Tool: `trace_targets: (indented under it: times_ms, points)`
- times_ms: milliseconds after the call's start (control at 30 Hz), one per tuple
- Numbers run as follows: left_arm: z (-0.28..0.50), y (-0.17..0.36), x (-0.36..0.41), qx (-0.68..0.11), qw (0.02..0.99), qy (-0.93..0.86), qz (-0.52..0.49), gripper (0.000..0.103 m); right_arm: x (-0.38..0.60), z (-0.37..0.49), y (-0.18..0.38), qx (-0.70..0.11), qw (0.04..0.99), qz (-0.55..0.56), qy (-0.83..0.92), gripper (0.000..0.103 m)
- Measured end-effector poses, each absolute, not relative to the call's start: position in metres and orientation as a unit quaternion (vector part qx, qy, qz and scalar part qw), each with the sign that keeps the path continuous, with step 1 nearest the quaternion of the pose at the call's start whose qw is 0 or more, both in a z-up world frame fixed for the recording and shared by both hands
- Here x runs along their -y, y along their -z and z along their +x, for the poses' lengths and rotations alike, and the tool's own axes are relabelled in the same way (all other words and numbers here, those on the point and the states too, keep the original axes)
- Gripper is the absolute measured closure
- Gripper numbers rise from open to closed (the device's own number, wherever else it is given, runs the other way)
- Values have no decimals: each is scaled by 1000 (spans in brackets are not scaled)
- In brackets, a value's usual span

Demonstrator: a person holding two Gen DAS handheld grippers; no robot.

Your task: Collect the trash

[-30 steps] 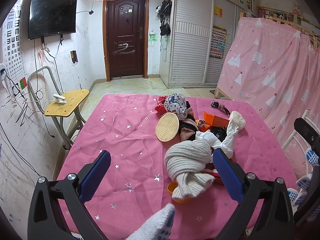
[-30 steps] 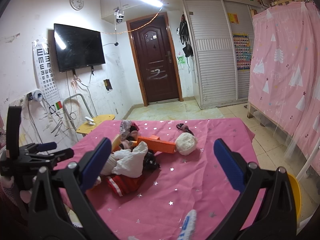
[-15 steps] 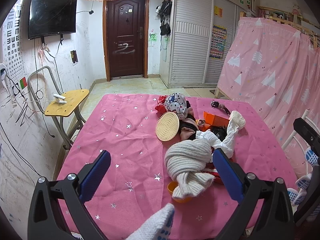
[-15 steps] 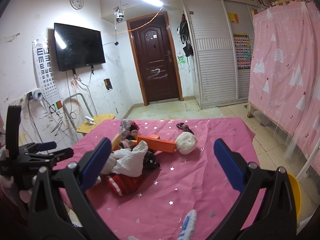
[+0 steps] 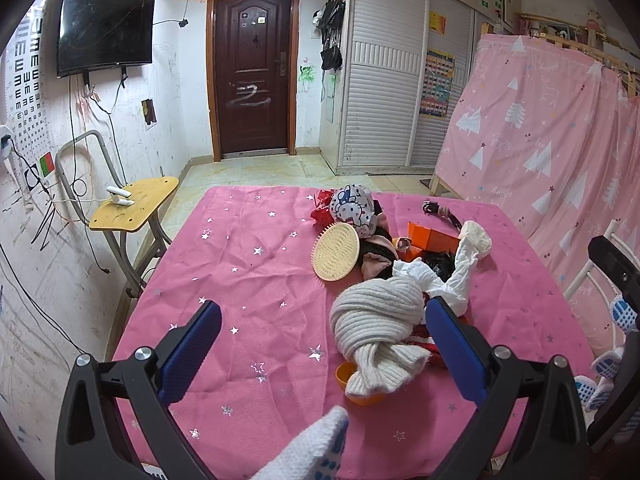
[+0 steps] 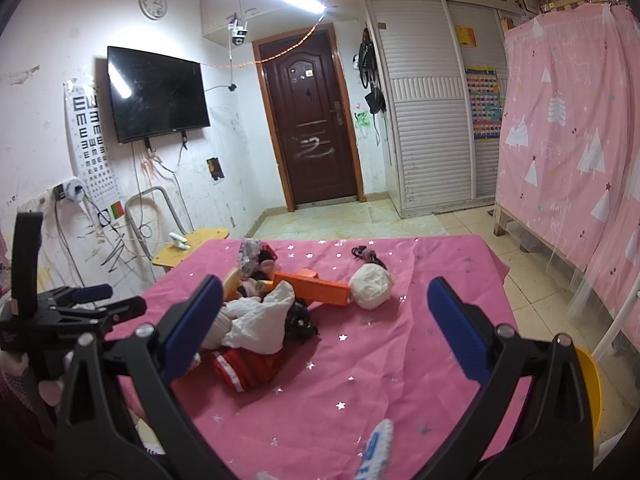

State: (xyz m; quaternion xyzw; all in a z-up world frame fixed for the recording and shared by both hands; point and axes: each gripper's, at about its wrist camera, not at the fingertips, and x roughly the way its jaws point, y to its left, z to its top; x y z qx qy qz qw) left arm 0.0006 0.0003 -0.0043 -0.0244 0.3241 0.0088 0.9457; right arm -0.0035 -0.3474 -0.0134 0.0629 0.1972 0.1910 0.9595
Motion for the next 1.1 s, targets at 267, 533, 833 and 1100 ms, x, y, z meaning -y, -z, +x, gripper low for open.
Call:
trace_targets:
  times_ms: [267, 533, 833, 1100]
  points:
    - [1, 4, 0, -324, 946, -8, -25, 9, 348, -4, 13, -196, 960, 63, -191, 4]
    - [1, 4, 0, -324, 946, -9, -25, 9, 346, -4, 14, -198, 959, 63, -192, 4]
    - [0, 10, -4, -328, 944, -8, -25, 9, 345, -2, 22, -202, 958, 62, -192, 4]
    - [3, 25, -1, -347, 937, 26, -30, 9, 338, 8, 33, -229, 951, 60, -201, 4]
